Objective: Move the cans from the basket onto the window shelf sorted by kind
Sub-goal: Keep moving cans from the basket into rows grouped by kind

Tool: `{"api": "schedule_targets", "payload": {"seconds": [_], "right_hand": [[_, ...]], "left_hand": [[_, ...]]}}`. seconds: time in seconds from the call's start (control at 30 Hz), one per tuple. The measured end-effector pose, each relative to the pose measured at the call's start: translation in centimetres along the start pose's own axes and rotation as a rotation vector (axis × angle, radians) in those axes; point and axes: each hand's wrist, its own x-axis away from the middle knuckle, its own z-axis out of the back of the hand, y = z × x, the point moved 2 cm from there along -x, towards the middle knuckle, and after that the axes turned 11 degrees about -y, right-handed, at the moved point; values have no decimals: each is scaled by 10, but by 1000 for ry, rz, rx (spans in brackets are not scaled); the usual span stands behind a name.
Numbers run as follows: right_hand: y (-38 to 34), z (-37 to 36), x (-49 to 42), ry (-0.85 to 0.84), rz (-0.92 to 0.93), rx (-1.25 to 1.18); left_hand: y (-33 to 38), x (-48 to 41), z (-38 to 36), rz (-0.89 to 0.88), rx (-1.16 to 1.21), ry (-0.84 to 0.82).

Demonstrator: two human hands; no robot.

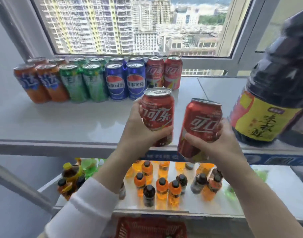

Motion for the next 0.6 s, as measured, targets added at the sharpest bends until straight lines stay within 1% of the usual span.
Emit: {"api": "schedule_targets", "payload": {"seconds": [0.1, 0.2, 0.33, 0.6], "right_hand": [[-12, 8, -20, 57, 43, 63], [-17, 13, -45, 59, 73, 135], [-17, 11, -77, 62, 96, 137], [-4, 4, -107, 63, 129, 209]], "left_hand": [[3, -24, 6, -26, -68, -16], [1, -47, 11, -29, -105, -13], [-4, -70, 10, -27, -189, -28], [-23, -88, 12, 6, -197, -22]]}}
